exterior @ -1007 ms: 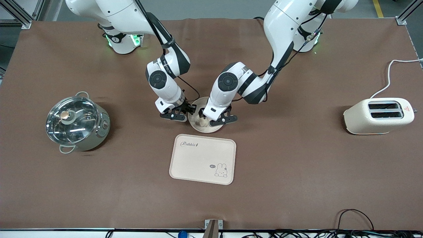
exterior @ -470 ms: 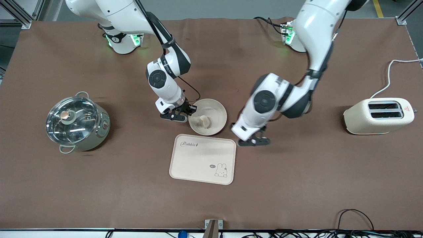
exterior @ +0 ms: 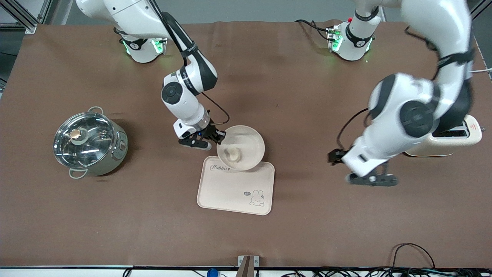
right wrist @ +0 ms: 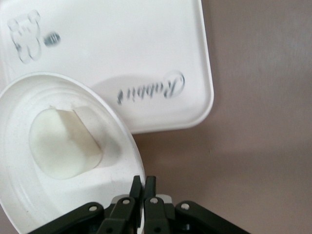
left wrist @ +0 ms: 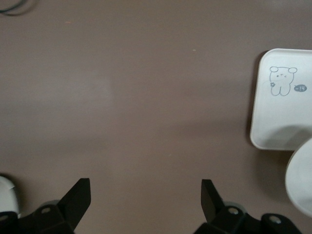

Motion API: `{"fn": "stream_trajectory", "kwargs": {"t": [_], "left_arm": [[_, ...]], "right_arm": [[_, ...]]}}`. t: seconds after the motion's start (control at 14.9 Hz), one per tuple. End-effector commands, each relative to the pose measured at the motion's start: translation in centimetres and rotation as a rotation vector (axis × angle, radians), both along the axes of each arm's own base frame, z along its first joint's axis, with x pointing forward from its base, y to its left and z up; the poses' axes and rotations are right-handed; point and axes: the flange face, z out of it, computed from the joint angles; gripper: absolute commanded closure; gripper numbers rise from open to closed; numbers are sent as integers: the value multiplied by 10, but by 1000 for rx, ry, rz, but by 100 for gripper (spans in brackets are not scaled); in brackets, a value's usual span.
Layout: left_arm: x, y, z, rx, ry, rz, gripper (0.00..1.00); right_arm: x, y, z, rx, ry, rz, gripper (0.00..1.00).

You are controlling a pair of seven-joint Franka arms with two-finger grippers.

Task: Place bun in plate and plate on tray
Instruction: 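Lift the plate onto the tray with the right gripper while the left gripper retracts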

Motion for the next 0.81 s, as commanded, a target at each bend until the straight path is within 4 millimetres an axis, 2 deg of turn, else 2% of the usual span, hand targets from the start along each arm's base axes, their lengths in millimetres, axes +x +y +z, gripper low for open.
{"fn": "stream_trajectory", "kwargs": {"t": [0.0,0.13,0.27,0.34,0.4,0.47,0.54,0.67,0.74], "left_arm": [[-36,15,74,29,-41,-2,0],[-56,26,109,43,-40,-3,0],[-75,58,142,52,-38,1,0],[-80,72,151,57,-40,-9,0],[-86,84,157,61,-32,-22,0],[-91,109,160,68,-3,-22,0],[-93,120,163,65,3,-57,0],[-92,128,162,63,5,-87,0],[-94,121,165,63,-1,-88,0]], "right_arm": [[30,6,-10,22,-12,-19,100],[53,2,-15,32,-25,-42,100],[72,-6,-20,38,-37,-66,100],[80,-11,-23,40,-42,-79,100],[91,-20,-25,41,-45,-97,100],[97,-25,-27,42,-48,-107,100],[99,-26,-32,38,-47,-100,100],[101,-29,-39,33,-46,-96,100],[100,-29,-43,31,-46,-95,100]]}}
